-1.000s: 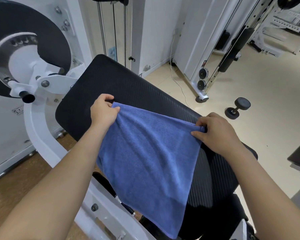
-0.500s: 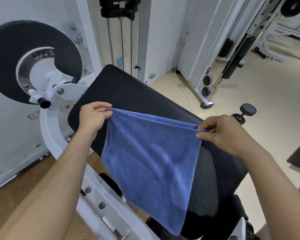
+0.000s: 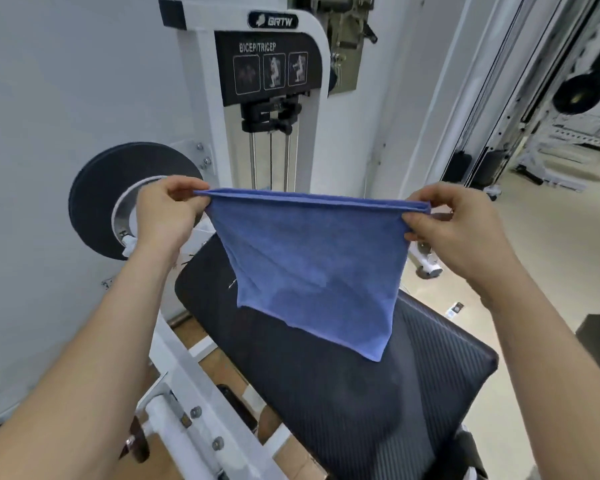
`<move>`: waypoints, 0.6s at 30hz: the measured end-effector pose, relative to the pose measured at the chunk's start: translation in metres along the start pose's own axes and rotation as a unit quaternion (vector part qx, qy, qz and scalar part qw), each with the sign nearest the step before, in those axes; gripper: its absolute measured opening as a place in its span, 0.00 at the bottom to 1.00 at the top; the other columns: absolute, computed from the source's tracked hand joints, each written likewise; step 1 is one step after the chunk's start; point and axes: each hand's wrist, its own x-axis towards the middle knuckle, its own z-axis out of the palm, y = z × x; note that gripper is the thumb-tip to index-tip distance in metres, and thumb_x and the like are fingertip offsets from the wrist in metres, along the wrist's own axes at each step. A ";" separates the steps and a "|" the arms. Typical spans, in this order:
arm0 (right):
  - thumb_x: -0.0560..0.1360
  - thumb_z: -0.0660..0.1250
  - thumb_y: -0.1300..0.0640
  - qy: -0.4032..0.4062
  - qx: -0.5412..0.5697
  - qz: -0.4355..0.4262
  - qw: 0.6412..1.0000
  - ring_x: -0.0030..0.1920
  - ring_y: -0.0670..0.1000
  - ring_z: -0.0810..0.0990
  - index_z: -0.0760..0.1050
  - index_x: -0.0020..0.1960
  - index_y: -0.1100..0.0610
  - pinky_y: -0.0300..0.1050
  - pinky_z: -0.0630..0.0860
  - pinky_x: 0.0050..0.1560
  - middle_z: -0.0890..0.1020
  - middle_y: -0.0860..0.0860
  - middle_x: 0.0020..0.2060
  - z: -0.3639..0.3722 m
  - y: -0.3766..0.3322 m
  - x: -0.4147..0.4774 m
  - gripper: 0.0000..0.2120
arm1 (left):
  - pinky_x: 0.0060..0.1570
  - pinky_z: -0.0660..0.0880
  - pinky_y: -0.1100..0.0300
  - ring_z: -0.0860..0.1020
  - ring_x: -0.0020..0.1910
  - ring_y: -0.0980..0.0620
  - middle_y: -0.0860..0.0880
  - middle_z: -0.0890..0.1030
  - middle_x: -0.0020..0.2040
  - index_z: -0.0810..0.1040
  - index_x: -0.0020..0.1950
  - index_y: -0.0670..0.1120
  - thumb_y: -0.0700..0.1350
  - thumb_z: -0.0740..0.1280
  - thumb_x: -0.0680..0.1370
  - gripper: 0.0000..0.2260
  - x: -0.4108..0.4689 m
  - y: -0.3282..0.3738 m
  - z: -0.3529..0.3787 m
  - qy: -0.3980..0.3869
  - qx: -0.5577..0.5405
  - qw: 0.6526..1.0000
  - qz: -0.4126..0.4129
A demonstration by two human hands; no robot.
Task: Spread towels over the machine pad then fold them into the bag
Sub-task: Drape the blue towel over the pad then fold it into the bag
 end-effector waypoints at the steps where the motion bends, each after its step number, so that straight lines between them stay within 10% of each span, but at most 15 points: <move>1: 0.75 0.66 0.67 -0.008 0.009 -0.004 1.000 0.33 0.52 0.82 0.78 0.45 0.58 0.45 0.81 0.37 0.81 0.53 0.42 -0.004 -0.005 -0.004 0.05 | 0.34 0.75 0.71 0.79 0.39 0.54 0.51 0.82 0.40 0.82 0.46 0.47 0.32 0.69 0.73 0.11 -0.004 0.007 -0.001 0.001 -0.001 1.000 0.006; 8: 0.78 0.64 0.63 -0.083 0.112 -0.006 0.990 0.32 0.47 0.68 0.75 0.46 0.55 0.42 0.63 0.30 0.76 0.48 0.29 -0.034 -0.019 -0.029 0.05 | 0.27 0.66 0.67 0.72 0.26 0.63 0.59 0.78 0.29 0.75 0.39 0.51 0.32 0.62 0.73 0.14 -0.029 0.037 -0.019 -0.031 -0.038 0.998 0.047; 13: 0.79 0.66 0.60 -0.017 0.179 -0.015 0.984 0.32 0.45 0.78 0.79 0.46 0.53 0.41 0.73 0.32 0.82 0.46 0.30 -0.044 -0.028 -0.029 0.05 | 0.31 0.69 0.69 0.74 0.31 0.60 0.58 0.79 0.31 0.82 0.34 0.51 0.30 0.60 0.72 0.19 -0.033 0.049 -0.031 -0.083 -0.164 0.982 0.032; 18: 0.73 0.71 0.51 0.039 0.076 0.012 0.996 0.35 0.52 0.74 0.82 0.47 0.53 0.51 0.70 0.36 0.80 0.65 0.37 -0.022 0.011 -0.004 0.07 | 0.29 0.69 0.67 0.74 0.32 0.57 0.56 0.81 0.31 0.81 0.42 0.49 0.31 0.62 0.75 0.14 -0.033 -0.003 -0.015 -0.131 -0.089 0.986 -0.056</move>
